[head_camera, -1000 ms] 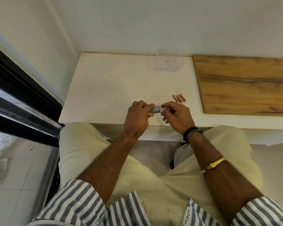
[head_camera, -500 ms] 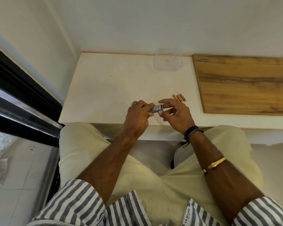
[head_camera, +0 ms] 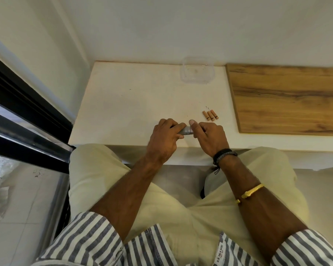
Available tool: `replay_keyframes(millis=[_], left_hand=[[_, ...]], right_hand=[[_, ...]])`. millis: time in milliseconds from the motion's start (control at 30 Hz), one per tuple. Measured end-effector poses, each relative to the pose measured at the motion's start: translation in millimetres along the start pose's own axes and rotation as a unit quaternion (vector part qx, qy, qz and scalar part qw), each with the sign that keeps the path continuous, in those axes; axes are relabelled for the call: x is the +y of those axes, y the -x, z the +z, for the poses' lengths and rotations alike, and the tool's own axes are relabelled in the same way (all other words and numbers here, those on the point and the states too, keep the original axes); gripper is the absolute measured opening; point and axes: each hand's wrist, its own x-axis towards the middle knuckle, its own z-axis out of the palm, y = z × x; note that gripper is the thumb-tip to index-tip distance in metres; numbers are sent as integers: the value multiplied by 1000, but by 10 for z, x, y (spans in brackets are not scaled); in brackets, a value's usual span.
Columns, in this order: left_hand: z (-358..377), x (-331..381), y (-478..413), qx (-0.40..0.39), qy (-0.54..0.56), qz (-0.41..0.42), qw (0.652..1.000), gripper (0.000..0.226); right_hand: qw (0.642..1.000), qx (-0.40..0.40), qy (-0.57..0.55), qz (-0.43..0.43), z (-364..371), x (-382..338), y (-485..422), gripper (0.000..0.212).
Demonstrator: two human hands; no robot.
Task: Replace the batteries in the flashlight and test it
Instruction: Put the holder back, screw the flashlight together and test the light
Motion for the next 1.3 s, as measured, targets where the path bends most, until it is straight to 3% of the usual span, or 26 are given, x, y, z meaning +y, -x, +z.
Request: replay_keyframes(millis=[67, 200, 333, 567, 833, 1000, 1100, 1300], left_hand=[[0, 5, 0, -2, 1, 2, 1000, 35], [-8, -19, -2, 7, 15, -27, 999, 34], [-24, -37, -4, 8, 18, -43, 999, 35], [-24, -16, 0, 0, 6, -31, 999, 35], [-36, 32, 11, 0, 6, 7, 1000, 35], [-36, -2, 6, 6, 23, -23, 999, 34], [-28, -21, -8, 1, 27, -40, 999, 36], [-5, -31, -20, -9, 16, -35, 999, 34]], right_hand=[[999, -11, -41, 23, -9, 1, 11, 57], [984, -70, -166, 1, -38, 8, -1, 32], [987, -59, -136, -69, -26, 36, -14, 35], [992, -49, -107, -47, -22, 32, -9, 25], [1000, -14, 1, 18, -13, -26, 7, 72], [987, -63, -145, -23, -60, -9, 29, 31], [989, -53, -112, -82, -85, -17, 32, 32], [991, -45, -95, -84, -107, -42, 38, 28]])
